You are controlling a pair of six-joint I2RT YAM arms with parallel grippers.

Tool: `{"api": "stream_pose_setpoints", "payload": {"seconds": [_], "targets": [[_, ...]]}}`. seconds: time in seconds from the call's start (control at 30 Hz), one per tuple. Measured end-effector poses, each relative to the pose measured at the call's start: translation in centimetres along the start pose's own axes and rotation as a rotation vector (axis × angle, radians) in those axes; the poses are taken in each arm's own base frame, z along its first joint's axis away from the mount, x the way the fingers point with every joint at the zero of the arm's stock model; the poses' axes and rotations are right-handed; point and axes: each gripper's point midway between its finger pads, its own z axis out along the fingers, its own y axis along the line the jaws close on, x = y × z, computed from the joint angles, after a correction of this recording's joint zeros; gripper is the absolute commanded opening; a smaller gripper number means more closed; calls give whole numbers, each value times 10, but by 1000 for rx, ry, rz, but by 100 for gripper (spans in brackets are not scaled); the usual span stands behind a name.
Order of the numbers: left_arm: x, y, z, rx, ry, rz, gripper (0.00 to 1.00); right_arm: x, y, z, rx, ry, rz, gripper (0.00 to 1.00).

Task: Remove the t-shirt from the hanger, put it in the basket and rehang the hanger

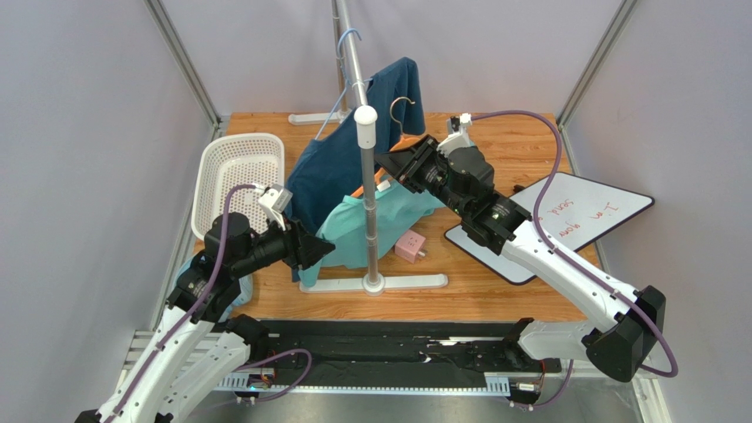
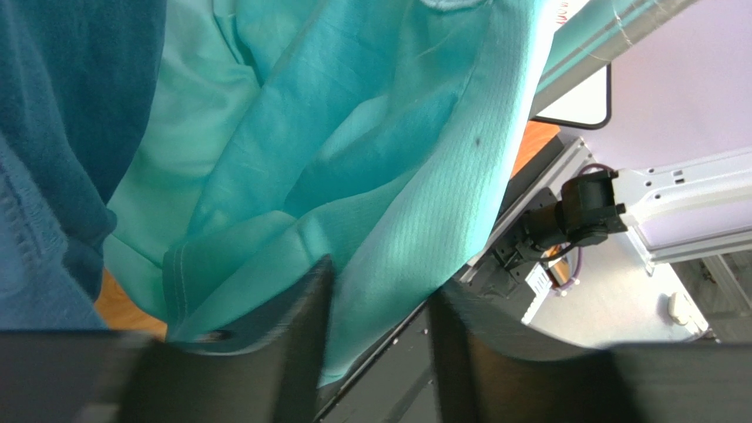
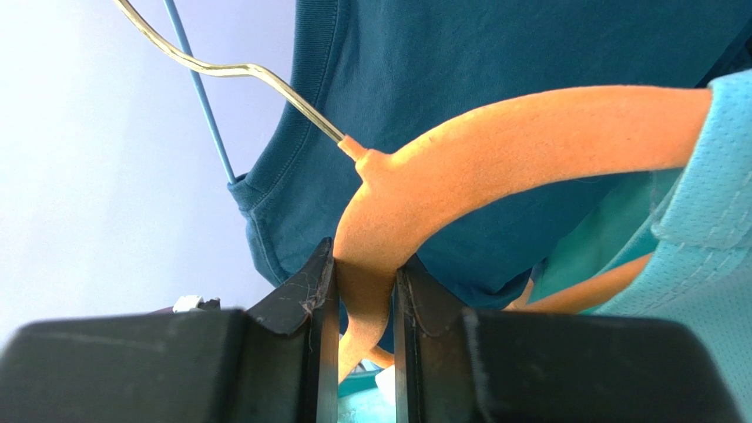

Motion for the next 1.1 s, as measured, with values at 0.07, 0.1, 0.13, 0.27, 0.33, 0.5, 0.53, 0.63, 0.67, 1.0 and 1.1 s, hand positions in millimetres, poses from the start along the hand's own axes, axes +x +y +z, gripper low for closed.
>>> {"api": "stream_pose_setpoints", "payload": {"seconds": [0.07, 0.1, 0.13, 0.27, 0.33, 0.5, 0.53, 0.63, 0.67, 1.0, 1.1], "targets": [[0, -1, -2, 1, -5, -5, 37, -2, 2, -2, -5, -4, 1, 0], [1, 0, -2, -1, -6, -6, 34, -3, 3, -3, -7, -6, 1, 0], [1, 0, -2, -4, -5, -9, 29, -3, 4, -4, -10, -8, 1, 0], [3, 3, -1, -15, -1, -19, 0, -7, 5, -5, -12, -19, 2, 0], [4, 4, -1, -22, 0, -23, 0, -8, 4, -5, -10, -22, 2, 0], [3, 12, -2, -67, -7, -27, 0, -12, 2, -4, 1, -43, -3, 0], [2, 12, -4, -75, -13, -26, 0, -13, 1, -4, 3, -46, -4, 0], [-5, 14, -11, -110, -49, -19, 0, -18, -1, -4, 9, -56, 1, 0], [-7, 15, -14, -119, -64, -15, 0, -22, -4, -3, 15, -65, 4, 0], [-31, 26, -63, -271, -293, -29, 0, -40, -24, -11, 38, -102, 103, 0], [-31, 29, -67, -286, -312, -48, 0, -46, -21, -16, 17, -101, 135, 0]]}}
